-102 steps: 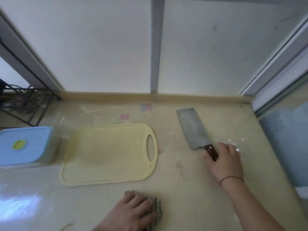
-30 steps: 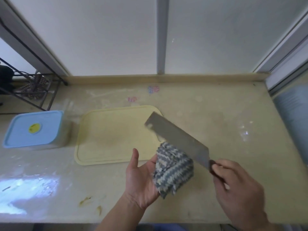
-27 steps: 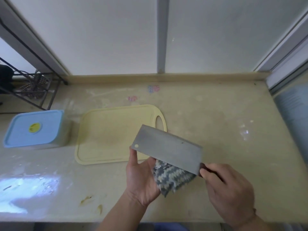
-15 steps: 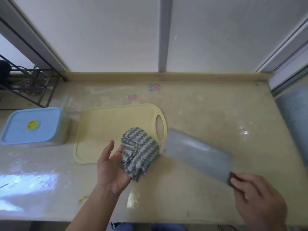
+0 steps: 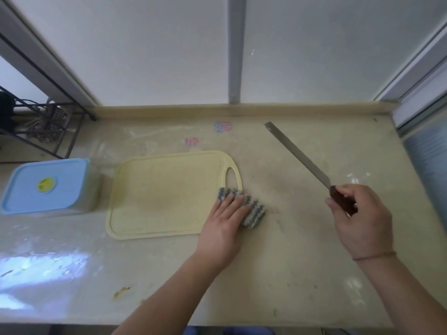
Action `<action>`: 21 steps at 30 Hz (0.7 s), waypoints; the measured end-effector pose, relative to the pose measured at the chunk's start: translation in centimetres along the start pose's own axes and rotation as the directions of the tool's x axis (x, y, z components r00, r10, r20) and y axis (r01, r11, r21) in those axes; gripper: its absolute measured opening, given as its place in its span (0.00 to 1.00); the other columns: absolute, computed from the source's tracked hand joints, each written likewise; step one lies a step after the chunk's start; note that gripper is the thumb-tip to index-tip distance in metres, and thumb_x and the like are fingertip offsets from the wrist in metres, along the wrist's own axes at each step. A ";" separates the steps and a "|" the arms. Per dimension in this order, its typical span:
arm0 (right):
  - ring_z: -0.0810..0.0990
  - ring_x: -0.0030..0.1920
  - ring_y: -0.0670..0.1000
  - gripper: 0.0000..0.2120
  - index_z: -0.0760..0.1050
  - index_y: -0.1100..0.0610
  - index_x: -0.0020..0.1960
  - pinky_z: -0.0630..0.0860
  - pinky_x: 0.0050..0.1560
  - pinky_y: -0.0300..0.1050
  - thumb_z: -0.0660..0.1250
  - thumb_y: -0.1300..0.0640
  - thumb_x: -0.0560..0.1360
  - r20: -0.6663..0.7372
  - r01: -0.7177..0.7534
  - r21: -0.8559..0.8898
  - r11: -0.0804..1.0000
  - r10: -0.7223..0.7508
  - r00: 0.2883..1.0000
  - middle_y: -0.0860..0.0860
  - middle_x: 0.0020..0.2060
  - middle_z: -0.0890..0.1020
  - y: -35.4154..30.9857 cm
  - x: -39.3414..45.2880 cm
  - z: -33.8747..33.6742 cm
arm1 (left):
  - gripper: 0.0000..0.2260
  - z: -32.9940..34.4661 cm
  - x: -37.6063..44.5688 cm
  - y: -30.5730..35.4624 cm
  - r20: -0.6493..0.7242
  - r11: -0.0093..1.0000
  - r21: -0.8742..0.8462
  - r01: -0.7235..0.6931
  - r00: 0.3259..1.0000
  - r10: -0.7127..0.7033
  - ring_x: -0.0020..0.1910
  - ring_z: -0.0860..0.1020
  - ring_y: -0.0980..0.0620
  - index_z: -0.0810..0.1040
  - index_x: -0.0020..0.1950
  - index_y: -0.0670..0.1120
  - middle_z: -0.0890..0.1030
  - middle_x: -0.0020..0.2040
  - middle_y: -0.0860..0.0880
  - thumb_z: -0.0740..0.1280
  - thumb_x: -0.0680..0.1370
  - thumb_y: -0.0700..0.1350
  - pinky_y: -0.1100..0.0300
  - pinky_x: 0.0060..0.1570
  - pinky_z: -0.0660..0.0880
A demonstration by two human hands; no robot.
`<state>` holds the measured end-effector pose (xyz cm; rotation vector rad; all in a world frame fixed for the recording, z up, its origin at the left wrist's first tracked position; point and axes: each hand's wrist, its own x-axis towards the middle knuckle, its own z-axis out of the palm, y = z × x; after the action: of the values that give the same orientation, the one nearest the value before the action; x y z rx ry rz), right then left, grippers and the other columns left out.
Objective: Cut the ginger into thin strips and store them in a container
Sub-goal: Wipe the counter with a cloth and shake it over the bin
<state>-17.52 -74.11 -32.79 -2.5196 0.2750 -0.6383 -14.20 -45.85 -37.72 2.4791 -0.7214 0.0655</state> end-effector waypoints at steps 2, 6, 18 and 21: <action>0.78 0.43 0.53 0.11 0.80 0.68 0.52 0.67 0.51 0.20 0.74 0.62 0.73 0.008 -0.013 0.068 0.998 0.012 1.000 0.63 0.45 0.83 0.1 -0.6 -0.2 | 0.27 0.2 -0.9 0.0 0.023 1.000 -0.008 -0.005 1.000 0.006 0.73 0.72 0.45 0.79 0.68 0.45 0.77 0.71 0.46 0.69 0.69 0.35 0.46 0.71 0.67; 0.80 0.41 0.54 0.18 0.80 0.66 0.52 0.71 0.47 0.29 0.68 0.50 0.75 0.043 -0.031 0.212 0.977 0.022 0.999 0.61 0.43 0.84 -1.5 -2.0 1.8 | 0.24 0.1 -3.0 0.3 0.070 0.990 0.035 -0.138 0.988 0.136 0.75 0.70 0.45 0.77 0.69 0.46 0.76 0.72 0.47 0.68 0.73 0.38 0.46 0.75 0.64; 0.83 0.42 0.60 0.09 0.77 0.53 0.53 0.81 0.42 0.52 0.70 0.55 0.73 0.316 0.518 0.272 0.811 -0.584 0.748 0.53 0.44 0.85 -5.6 2.4 13.3 | 0.20 1.2 -3.9 1.0 0.104 0.980 0.087 -0.179 0.980 0.170 0.76 0.67 0.45 0.78 0.68 0.46 0.75 0.73 0.48 0.61 0.77 0.41 0.47 0.77 0.61; 0.84 0.43 0.60 0.10 0.80 0.55 0.53 0.84 0.43 0.56 0.68 0.53 0.73 0.358 0.490 0.295 0.820 -0.570 0.740 0.54 0.45 0.86 -5.6 3.3 13.6 | 0.21 0.9 -4.1 0.9 0.101 0.979 0.096 -0.179 0.980 0.169 0.77 0.67 0.46 0.78 0.68 0.47 0.75 0.73 0.49 0.59 0.77 0.42 0.47 0.76 0.62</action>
<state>-7.59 -64.44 -38.71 -2.4667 -0.6711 -0.2603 -18.30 -44.96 -38.80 2.5254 -0.9973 0.0552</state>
